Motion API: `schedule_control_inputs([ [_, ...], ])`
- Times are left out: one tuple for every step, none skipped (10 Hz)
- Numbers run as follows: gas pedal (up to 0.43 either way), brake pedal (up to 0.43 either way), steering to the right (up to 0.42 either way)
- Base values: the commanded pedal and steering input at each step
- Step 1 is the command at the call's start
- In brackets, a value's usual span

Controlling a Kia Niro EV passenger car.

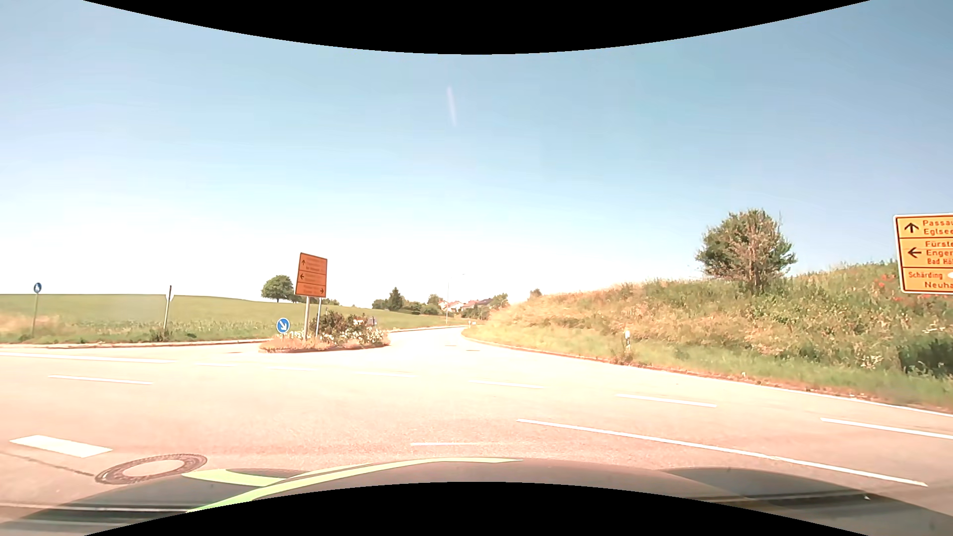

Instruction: Follow the waypoints while adhering to traffic rules and regulations

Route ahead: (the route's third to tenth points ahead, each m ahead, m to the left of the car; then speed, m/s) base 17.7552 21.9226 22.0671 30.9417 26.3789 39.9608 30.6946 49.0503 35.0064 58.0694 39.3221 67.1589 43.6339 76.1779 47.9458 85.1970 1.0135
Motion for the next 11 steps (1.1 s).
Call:
schedule_control_inputs([
  [0.0,0.165,-0.014],
  [0.0,0.165,-0.014],
  [0.0,0.165,-0.014],
  [0.0,0.165,-0.014],
  [0.0,0.165,-0.014],
  [0.0,0.165,-0.014],
  [0.0,0.171,-0.014],
  [0.0,0.177,-0.014],
  [0.0,0.207,-0.014],
  [0.0,0.25,-0.014],
  [0.0,0.262,-0.014],
])
